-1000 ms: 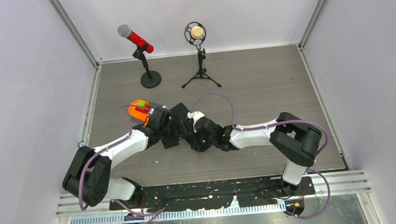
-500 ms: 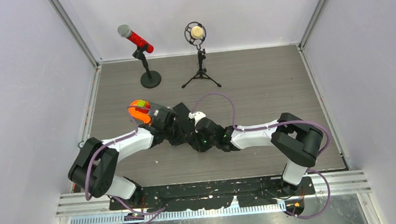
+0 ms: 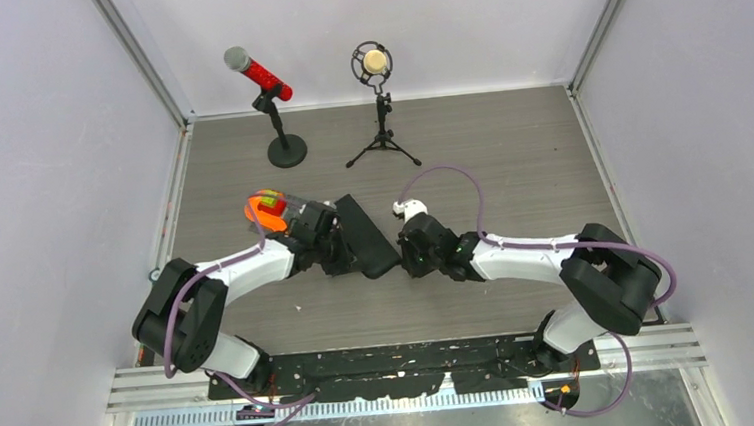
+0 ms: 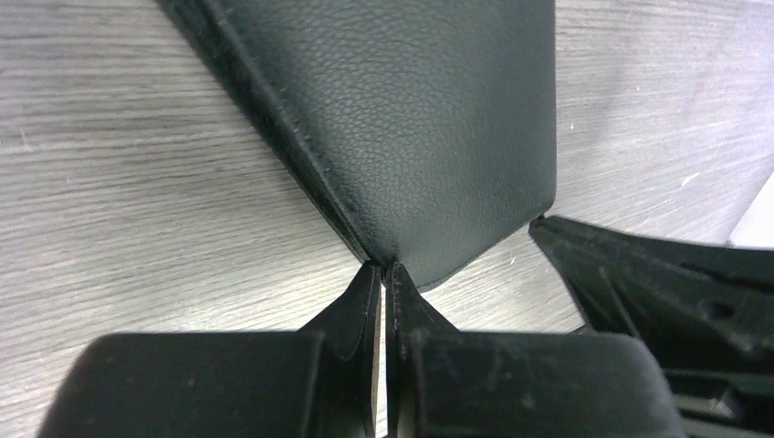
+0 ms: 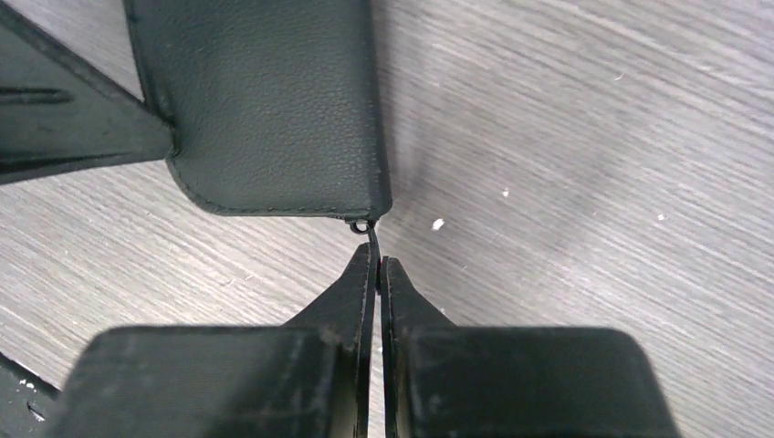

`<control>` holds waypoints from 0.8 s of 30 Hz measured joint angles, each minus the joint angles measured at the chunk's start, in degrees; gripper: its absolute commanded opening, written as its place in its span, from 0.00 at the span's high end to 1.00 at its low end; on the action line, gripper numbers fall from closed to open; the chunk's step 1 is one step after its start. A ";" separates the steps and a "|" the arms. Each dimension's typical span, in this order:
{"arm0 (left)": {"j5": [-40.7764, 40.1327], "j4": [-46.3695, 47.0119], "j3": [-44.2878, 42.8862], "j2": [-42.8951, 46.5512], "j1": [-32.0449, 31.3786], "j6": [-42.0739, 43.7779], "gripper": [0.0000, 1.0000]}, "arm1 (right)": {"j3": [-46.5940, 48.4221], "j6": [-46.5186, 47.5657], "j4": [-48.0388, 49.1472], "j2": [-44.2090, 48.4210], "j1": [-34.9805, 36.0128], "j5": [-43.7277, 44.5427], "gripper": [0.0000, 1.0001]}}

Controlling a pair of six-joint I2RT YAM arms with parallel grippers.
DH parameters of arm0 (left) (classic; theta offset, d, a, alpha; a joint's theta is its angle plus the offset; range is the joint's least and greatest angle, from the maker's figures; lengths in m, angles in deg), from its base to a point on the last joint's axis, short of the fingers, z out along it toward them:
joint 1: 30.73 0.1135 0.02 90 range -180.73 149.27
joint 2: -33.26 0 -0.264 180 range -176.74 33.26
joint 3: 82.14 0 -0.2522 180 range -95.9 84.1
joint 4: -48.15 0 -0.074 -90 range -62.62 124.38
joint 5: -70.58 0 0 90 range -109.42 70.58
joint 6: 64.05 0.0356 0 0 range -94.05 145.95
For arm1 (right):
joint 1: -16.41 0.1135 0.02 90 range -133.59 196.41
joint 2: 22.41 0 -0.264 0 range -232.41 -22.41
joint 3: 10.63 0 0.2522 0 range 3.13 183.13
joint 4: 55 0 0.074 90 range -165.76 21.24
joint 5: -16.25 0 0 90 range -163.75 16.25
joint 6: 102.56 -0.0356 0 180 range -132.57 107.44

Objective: Sort the hair-cutting tools
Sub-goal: Zip the hairdressing tool bag at the center of the board, then reset both arms

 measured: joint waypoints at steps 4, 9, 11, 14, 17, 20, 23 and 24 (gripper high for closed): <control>0.96 0.28 -0.24 0.00 -0.13 3.17 1.00 | -0.04 0.81 0.20 0.02 -3.08 -1.88 0.95; 1.66 -1.68 -0.33 0.37 -0.79 7.76 0.86 | -0.15 1.55 0.35 0.26 -6.16 -1.22 0.85; 0.63 -4.55 0.13 1.27 -0.74 9.60 0.53 | -1.07 2.01 -0.46 1.92 -7.61 0.09 0.57; -1.81 -8.85 0.24 5.53 -0.72 12.20 0.14 | -3.37 2.19 -2.51 8.09 -9.49 2.34 0.22; -5.64 -12.92 -0.09 14.03 -0.72 14.32 0.01 | -5.07 2.58 -5.68 17.35 -10.88 5.40 0.02; -11.50 -17.27 -1.99 24.87 -0.72 17.38 0.00 | -5.22 3.72 -10.23 29.16 -11.80 10.80 0.04; -17.64 -20.37 -4.31 34.42 -0.63 20.81 0.00 | -4.46 4.72 -14.97 40.02 -12.07 17.57 0.05; -19.89 -21.31 -5.07 37.94 -0.55 22.14 0.00 | -3.96 5.11 -16.70 43.67 -12.22 20.48 0.05</control>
